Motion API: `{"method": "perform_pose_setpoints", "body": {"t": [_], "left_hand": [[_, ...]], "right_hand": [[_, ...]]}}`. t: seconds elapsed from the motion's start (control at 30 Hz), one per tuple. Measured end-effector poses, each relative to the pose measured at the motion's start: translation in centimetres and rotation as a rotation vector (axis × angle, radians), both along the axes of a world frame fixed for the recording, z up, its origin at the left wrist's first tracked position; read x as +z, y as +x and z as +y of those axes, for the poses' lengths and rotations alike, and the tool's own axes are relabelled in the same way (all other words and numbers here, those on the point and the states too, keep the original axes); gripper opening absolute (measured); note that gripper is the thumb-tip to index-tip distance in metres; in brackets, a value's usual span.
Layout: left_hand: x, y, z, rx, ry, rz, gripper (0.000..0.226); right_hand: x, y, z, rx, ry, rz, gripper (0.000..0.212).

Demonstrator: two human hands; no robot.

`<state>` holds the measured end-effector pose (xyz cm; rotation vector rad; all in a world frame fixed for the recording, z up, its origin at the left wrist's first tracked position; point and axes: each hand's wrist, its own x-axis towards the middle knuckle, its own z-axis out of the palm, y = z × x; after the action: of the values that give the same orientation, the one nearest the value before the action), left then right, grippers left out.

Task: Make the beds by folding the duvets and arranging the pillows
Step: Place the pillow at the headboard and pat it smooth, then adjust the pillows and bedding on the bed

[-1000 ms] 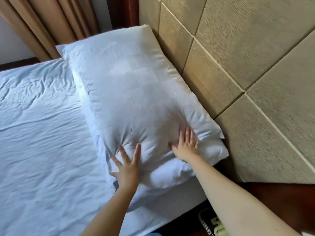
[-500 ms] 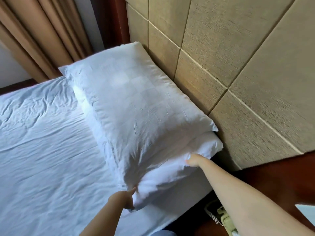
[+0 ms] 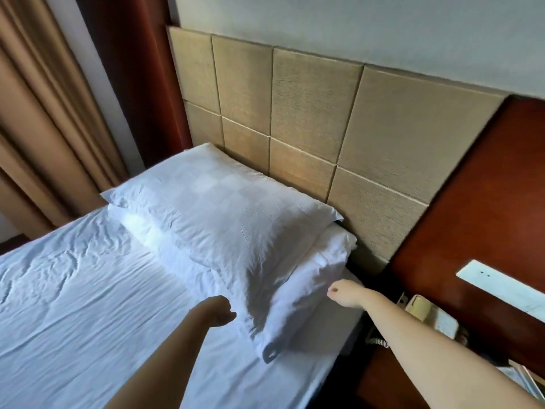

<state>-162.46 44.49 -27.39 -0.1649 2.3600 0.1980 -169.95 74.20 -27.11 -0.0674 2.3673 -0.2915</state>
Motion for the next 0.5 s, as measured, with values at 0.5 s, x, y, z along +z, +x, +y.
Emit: {"method": "perform_pose_setpoints", "body": {"t": [0.5], "left_hand": [[2.8, 6.6, 10.4, -0.316, 0.087, -0.054, 0.038]], "right_hand": [[3.6, 21.8, 15.0, -0.396, -0.015, 0.268, 0.030]]}}
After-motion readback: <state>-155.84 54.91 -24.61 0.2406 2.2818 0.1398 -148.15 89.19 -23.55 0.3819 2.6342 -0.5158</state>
